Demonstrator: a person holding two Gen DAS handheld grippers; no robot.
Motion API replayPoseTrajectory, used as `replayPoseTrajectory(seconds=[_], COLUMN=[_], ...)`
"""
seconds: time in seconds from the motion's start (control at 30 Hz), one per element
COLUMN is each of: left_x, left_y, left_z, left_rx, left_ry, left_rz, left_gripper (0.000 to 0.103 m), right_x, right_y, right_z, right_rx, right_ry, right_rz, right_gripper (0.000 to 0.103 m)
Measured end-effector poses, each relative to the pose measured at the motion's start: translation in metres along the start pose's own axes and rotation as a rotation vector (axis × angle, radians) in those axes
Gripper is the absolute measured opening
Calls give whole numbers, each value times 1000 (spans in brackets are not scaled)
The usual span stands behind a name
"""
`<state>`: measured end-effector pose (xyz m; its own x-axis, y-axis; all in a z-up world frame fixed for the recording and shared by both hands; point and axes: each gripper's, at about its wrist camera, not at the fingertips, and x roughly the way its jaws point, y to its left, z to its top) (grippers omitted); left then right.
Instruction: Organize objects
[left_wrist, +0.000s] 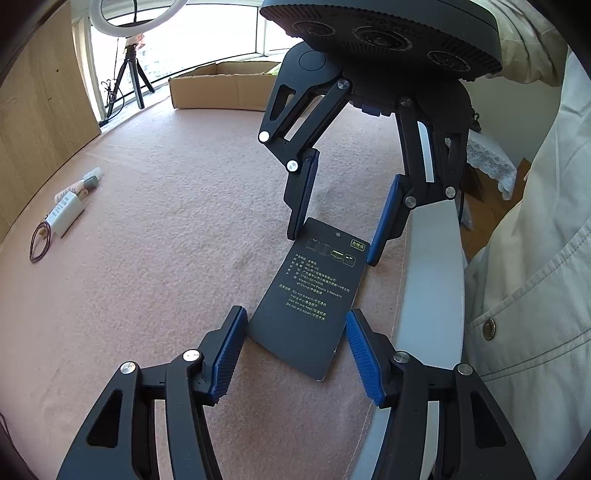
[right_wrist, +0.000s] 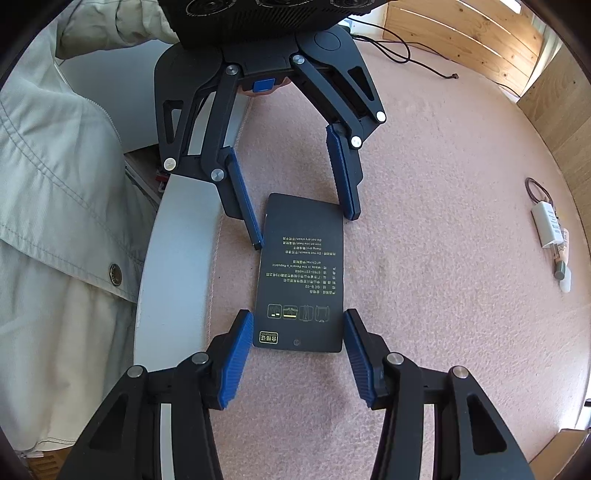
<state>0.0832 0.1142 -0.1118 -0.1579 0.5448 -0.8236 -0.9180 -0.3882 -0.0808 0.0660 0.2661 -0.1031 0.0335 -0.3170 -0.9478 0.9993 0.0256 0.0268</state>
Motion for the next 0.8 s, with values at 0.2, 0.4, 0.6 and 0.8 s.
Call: replayPoseTrajectory(seconds=[0.2,0.4,0.6,0.8], left_x=[-10,-24,-31,-21], left_y=[0,-4,-7,-7], left_z=[7,25,60,117], left_rx=[4,28,35,46], left_ry=[-12,-6,-11,-11], left_rz=[22,58,112,159], left_gripper=[59,59,58,58], right_x=[-17,-29,-50,-50], right_y=[-2,-1,7,-37], right_z=[-4,15,1,-5], right_rx=[-19,-63,-122,-162], right_ry=[-13,-23,-46,-62], right_rz=[-20,-50,-101,-152], right_gripper=[45,45,45,45])
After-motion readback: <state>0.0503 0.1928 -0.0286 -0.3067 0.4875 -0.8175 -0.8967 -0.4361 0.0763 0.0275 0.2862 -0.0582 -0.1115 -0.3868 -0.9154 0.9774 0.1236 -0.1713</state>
